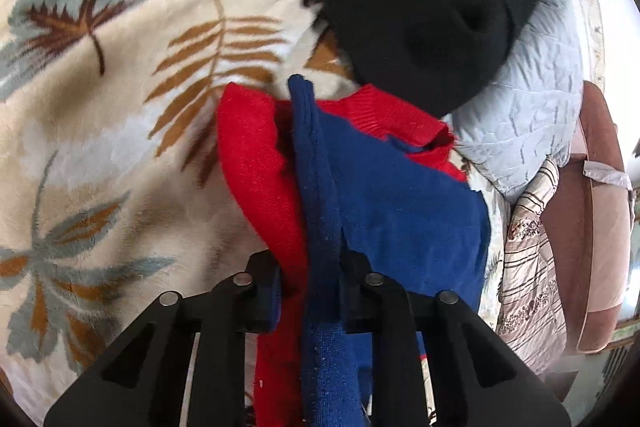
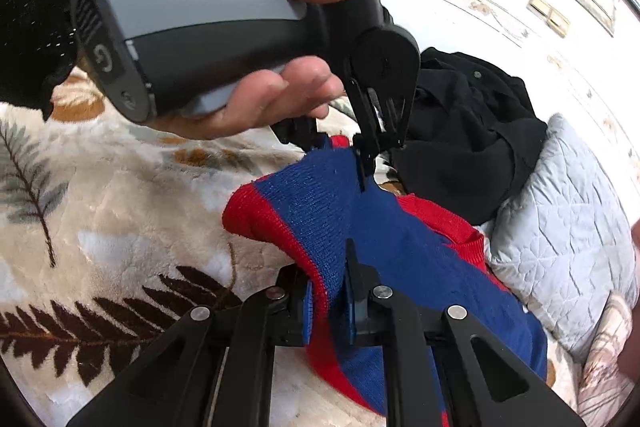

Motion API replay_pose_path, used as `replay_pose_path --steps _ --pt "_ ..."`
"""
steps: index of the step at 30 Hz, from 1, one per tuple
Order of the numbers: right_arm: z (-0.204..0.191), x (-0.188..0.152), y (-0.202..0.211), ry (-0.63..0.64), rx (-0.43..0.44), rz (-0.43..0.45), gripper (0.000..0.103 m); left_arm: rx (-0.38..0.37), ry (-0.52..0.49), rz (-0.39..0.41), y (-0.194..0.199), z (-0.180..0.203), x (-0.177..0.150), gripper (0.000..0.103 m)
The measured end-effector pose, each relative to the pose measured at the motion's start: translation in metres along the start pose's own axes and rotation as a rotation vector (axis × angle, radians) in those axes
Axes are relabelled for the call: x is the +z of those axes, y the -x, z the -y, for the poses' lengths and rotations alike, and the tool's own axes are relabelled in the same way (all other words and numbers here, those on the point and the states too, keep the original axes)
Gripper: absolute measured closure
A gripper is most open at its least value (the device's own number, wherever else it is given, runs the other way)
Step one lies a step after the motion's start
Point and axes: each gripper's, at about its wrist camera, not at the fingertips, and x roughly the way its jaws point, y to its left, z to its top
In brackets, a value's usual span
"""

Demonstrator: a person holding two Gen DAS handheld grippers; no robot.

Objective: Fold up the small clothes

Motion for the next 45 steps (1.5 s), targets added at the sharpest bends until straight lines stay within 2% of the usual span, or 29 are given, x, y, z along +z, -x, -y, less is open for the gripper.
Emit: replay_pose_path --steps 9,22,28,35,36,39,45 --pt "0.047 -0.016 0.020 -0.207 0.007 0.011 0.093 0.024 -0.092 0.040 0.010 0.069 -0.011 0.086" --pt "0.127 -0.065 0.055 -0.533 0.032 0.018 0.094 0.032 -0.151 0.053 -0.017 0.161 -0.035 0.086" --pt "0.164 -0.095 0.063 -0.672 0.034 0.011 0.094 0.024 -0.207 0.044 -0.044 0.208 -0.043 0.086" --pt "0.202 -0.131 0.075 -0.806 0.032 0.002 0.094 0.014 -0.234 -0.012 -0.091 0.251 -0.049 0.087" --pt "0.208 -0.136 0.075 -0.825 0.033 0.000 0.094 0.011 -0.239 -0.019 -0.097 0.256 -0.051 0.096" --pt "0.226 -0.156 0.075 -0.893 0.042 -0.010 0.094 -0.010 -0.250 -0.065 -0.123 0.272 -0.056 0.098" --pt "0.243 -0.191 0.057 -1.024 0.106 -0.071 0.094 0.038 -0.273 -0.100 -0.157 0.285 -0.066 0.098"
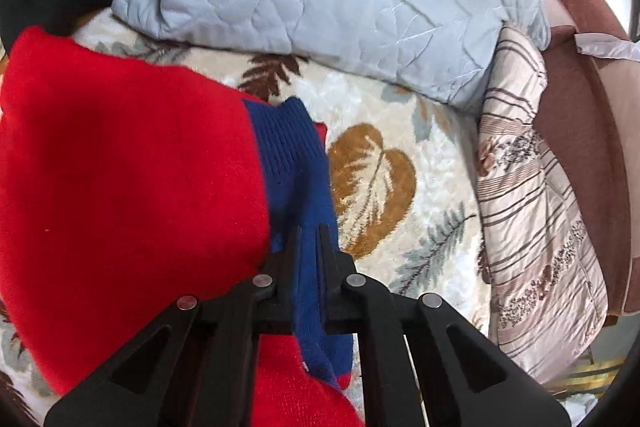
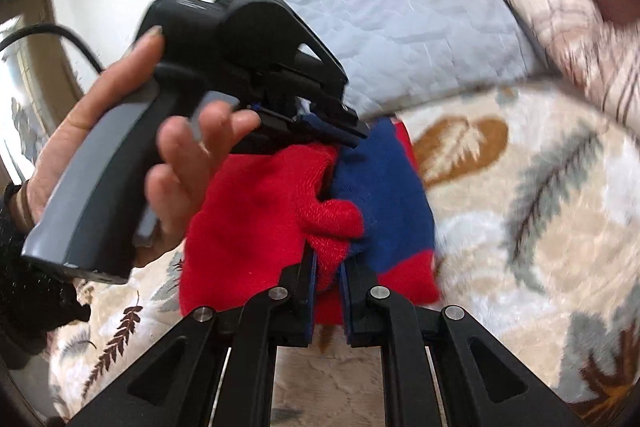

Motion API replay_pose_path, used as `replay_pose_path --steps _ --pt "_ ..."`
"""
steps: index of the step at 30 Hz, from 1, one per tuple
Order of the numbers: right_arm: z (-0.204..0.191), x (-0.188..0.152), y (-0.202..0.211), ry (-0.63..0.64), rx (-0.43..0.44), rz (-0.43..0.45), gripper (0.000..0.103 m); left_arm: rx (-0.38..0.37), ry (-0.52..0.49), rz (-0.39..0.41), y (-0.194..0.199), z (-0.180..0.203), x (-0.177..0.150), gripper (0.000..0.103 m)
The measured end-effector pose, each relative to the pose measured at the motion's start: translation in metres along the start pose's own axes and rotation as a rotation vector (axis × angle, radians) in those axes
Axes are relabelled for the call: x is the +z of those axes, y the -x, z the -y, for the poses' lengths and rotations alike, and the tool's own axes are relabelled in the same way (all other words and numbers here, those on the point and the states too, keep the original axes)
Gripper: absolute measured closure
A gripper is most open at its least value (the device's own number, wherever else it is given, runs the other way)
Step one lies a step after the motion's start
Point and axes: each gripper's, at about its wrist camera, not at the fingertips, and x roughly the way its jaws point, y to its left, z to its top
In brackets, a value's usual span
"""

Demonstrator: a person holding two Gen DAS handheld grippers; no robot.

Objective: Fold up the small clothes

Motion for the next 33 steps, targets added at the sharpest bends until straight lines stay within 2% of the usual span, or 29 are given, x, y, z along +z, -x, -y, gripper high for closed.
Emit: replay_pose_path --steps 3,4,5,6,8,9,10,11,13,14,16,18,19,21,24,27,28,29,32,33 --pt "0.018 0.002 -0.014 -0.098 0.046 -0.074 0.091 -0.003 0.040 0.025 0.009 -0.010 0.002 0.098" --pt "0.023 0.002 -0.015 -0.122 0.049 -0.091 0.083 -0.014 0.059 0.044 0.018 -0.017 0.005 0.098" --pt "0.029 0.003 -0.015 -0.156 0.071 -0.115 0.078 -0.035 0.082 0.063 0.030 -0.026 0.008 0.097" --pt "0.033 0.004 -0.013 -0.172 0.093 -0.126 0.079 -0.035 0.101 0.083 0.040 -0.034 0.010 0.092" --pt "0.039 0.007 -0.003 -0.192 0.131 -0.133 0.076 -0.003 0.129 0.149 0.069 -0.057 0.014 0.071" --pt "0.043 0.011 0.007 -0.192 0.143 -0.115 0.073 0.012 0.135 0.181 0.081 -0.068 0.015 0.055" --pt "0.046 0.017 0.015 -0.190 0.143 -0.092 0.064 0.035 0.143 0.220 0.094 -0.082 0.014 0.048" --pt "0.050 0.025 0.024 -0.192 0.137 -0.052 0.052 0.055 0.156 0.257 0.106 -0.098 0.009 0.047" --pt "0.057 0.046 0.033 -0.211 0.137 0.017 0.039 0.059 0.192 0.277 0.117 -0.130 0.000 0.046" --pt "0.059 0.062 0.028 -0.219 0.150 0.036 0.038 0.047 0.227 0.273 0.117 -0.145 -0.005 0.046" --pt "0.056 0.084 0.011 -0.217 0.181 0.015 0.038 -0.009 0.308 0.248 0.109 -0.171 -0.016 0.046" --pt "0.045 0.106 -0.027 -0.213 0.236 -0.051 0.037 -0.072 0.358 0.213 0.094 -0.184 -0.027 0.046" --pt "0.039 0.110 -0.045 -0.207 0.235 -0.087 0.037 -0.097 0.370 0.201 0.088 -0.187 -0.032 0.046" --pt "0.031 0.111 -0.074 -0.202 0.202 -0.138 0.037 -0.143 0.380 0.195 0.080 -0.189 -0.038 0.046" --pt "0.023 0.104 -0.110 -0.183 0.186 -0.228 0.037 -0.169 0.377 0.208 0.078 -0.190 -0.039 0.042" --pt "0.011 0.099 -0.122 -0.104 0.163 -0.237 0.037 -0.177 0.382 0.204 0.075 -0.190 -0.036 0.041" --pt "0.006 0.100 -0.121 -0.067 0.166 -0.229 0.047 -0.179 0.384 0.204 0.074 -0.190 -0.036 0.040" --pt "-0.002 0.101 -0.120 -0.007 0.173 -0.227 0.067 -0.183 0.383 0.207 0.074 -0.190 -0.036 0.040" --pt "-0.019 0.102 -0.115 0.128 0.131 -0.225 0.082 -0.173 0.369 0.219 0.073 -0.187 -0.038 0.040" --pt "-0.026 0.102 -0.110 0.176 0.117 -0.210 0.083 -0.170 0.365 0.222 0.072 -0.183 -0.037 0.040"
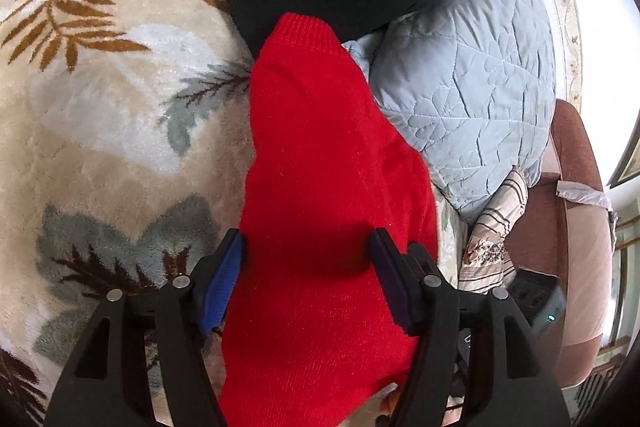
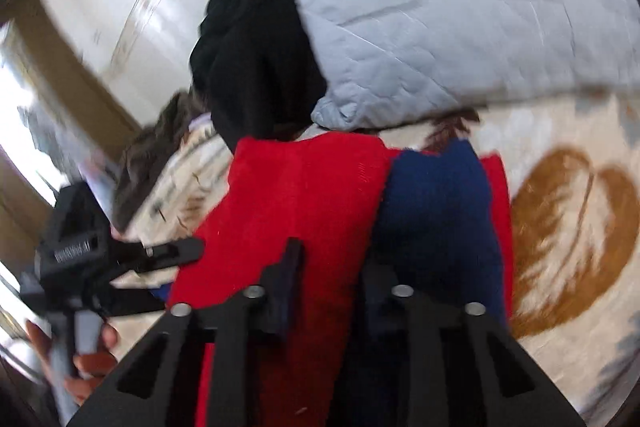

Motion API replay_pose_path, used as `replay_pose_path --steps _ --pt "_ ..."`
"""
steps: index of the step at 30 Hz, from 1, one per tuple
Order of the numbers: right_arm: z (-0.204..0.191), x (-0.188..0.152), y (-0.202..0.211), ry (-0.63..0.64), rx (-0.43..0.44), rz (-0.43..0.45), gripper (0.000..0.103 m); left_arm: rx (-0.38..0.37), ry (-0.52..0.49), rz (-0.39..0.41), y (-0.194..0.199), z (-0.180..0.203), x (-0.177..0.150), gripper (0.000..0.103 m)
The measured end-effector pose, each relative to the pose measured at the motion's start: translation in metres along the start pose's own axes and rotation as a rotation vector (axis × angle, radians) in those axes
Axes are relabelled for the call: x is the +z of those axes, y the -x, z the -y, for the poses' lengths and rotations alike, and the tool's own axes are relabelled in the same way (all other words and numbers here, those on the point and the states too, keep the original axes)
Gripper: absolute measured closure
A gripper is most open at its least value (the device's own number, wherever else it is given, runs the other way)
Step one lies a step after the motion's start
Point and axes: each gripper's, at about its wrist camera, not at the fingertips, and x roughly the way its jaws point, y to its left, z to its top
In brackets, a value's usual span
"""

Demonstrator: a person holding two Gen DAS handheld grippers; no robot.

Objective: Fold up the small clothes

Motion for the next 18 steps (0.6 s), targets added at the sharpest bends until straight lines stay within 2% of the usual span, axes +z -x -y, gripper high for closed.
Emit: replay_pose_path --steps 6,10,14,16,18 --pt "-0.006 0.007 0.044 0.020 0.015 0.127 0.085 -0.032 -0.003 0.032 0.014 0.009 -0.008 0.040" --pt "0.009 0.009 0.048 -0.005 -0.022 0.132 0.085 -0.035 -0.057 0.037 0.014 0.027 -0.012 0.040" --pt "0.045 0.000 0.030 -0.088 -0.082 0.076 0.085 0.089 -0.179 0.040 -0.005 0.046 -0.021 0.039" --pt "0.067 -0.009 0.014 -0.174 -0.087 0.033 0.085 0.144 -0.221 0.019 -0.023 0.048 -0.027 0.035" --pt "0.076 -0.011 0.011 -0.215 -0.062 0.024 0.083 0.154 -0.202 0.005 -0.032 0.044 -0.030 0.028"
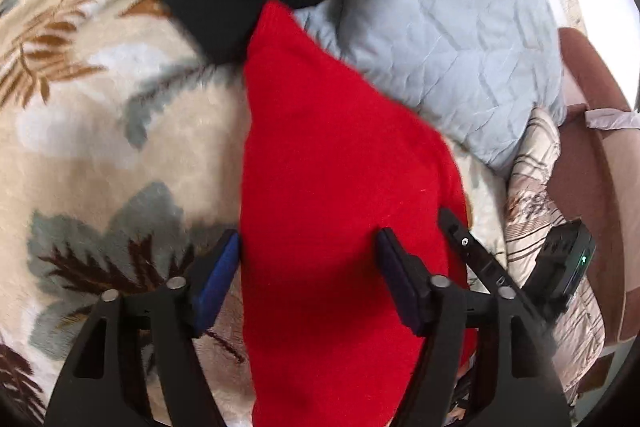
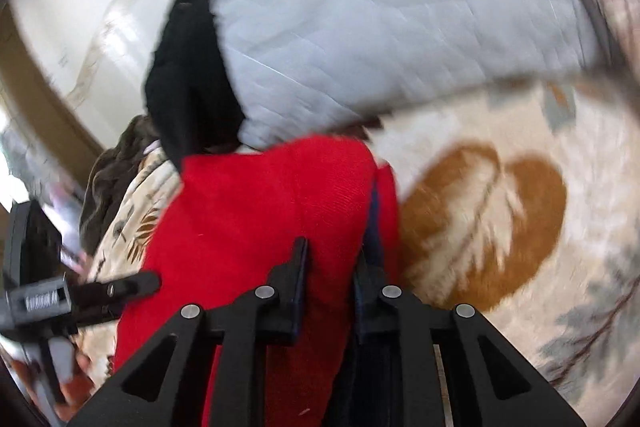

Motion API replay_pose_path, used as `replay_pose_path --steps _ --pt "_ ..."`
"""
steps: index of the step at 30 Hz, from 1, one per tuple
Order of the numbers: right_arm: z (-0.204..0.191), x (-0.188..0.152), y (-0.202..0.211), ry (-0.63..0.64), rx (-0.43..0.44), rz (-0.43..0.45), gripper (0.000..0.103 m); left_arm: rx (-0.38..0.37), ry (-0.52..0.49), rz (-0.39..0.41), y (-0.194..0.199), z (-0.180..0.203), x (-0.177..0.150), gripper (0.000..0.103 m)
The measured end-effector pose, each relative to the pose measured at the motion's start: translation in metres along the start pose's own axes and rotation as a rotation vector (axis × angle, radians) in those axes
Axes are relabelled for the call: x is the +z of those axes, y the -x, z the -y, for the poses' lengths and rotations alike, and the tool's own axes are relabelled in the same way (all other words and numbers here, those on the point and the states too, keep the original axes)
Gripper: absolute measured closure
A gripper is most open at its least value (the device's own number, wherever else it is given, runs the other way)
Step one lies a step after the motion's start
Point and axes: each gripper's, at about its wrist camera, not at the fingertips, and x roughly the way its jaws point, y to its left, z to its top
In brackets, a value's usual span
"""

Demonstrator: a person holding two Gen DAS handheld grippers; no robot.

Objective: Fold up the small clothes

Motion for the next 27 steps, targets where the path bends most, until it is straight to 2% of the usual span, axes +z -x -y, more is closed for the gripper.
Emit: replay_pose_path --steps 4,8,10,12,14,17,20,23,25,27 --pt "0.006 0.002 0.016 -0.060 0.070 -0.023 0.071 -0.072 0.085 -0.029 0.008 -0.016 -0.005 0.029" --pt "0.013 -0.016 0.049 -0.092 0.197 -0.036 0.050 -0.091 0.072 -0.003 0.031 -0.028 -0.027 0.029" --pt "0.013 -0.027 0.052 -0.087 0.222 -0.054 0.045 -0.089 0.068 0.000 0.029 -0.029 -0.036 0.029" --pt "0.009 -0.040 0.046 -0.057 0.199 -0.121 0.047 -0.078 0.070 -0.008 0.024 -0.029 -0.046 0.029" --pt "0.002 -0.045 0.050 -0.005 0.201 -0.117 0.079 -0.068 0.078 -0.016 0.021 -0.027 -0.053 0.029" --pt "-0.008 -0.046 0.064 0.063 0.173 -0.045 0.080 -0.027 0.039 0.006 0.025 -0.020 -0.061 0.029" --pt "-0.001 -0.054 0.039 0.097 0.067 -0.106 0.080 0.002 0.007 0.007 0.021 -0.014 -0.064 0.027" --pt "-0.001 -0.056 0.038 0.085 0.054 -0.095 0.078 0.012 0.015 -0.003 0.018 -0.014 -0.066 0.027" --pt "-0.006 -0.055 0.045 0.077 0.045 -0.085 0.071 0.019 0.017 0.001 0.020 -0.014 -0.067 0.027" --pt "-0.011 -0.053 0.059 0.069 0.043 -0.052 0.070 0.031 0.010 0.004 0.023 -0.013 -0.068 0.027"
